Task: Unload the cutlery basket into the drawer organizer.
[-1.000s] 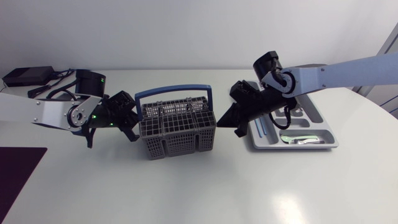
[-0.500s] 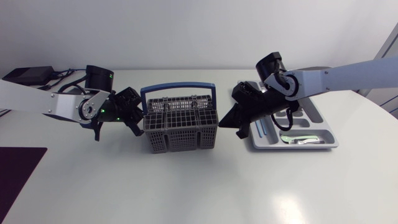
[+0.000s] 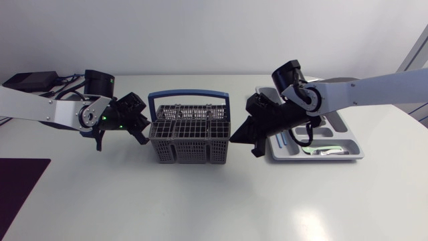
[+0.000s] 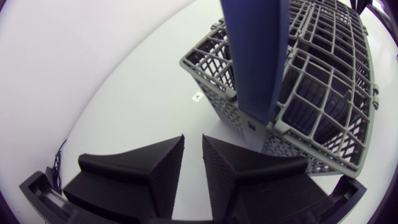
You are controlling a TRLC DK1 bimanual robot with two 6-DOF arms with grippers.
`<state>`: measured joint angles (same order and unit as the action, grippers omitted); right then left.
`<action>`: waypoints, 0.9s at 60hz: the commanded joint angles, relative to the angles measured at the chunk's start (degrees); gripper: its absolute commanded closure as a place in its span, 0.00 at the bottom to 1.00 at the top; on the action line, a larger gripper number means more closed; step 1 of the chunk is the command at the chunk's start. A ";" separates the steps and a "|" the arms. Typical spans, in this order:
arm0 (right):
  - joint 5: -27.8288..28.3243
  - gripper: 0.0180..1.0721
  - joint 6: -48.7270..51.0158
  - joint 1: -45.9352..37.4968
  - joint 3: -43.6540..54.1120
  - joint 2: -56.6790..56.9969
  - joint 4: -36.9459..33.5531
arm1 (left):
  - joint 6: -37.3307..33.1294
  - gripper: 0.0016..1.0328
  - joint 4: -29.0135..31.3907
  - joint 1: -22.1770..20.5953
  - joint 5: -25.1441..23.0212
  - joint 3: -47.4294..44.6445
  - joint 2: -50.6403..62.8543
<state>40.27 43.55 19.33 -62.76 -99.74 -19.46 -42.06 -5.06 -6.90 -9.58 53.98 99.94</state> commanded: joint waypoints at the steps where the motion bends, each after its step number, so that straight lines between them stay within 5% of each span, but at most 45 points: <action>1: 1.74 0.94 0.40 1.06 0.62 0.96 1.71 | 0.93 0.76 -1.00 -0.40 -1.58 0.78 0.34; 54: -0.81 0.94 -4.26 -1.14 3.88 5.17 12.96 | 0.32 0.76 0.05 -1.37 -1.67 -3.79 -5.46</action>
<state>39.07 42.06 16.73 -59.51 -94.43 -7.95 -41.85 -5.43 -7.70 -10.63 52.07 96.14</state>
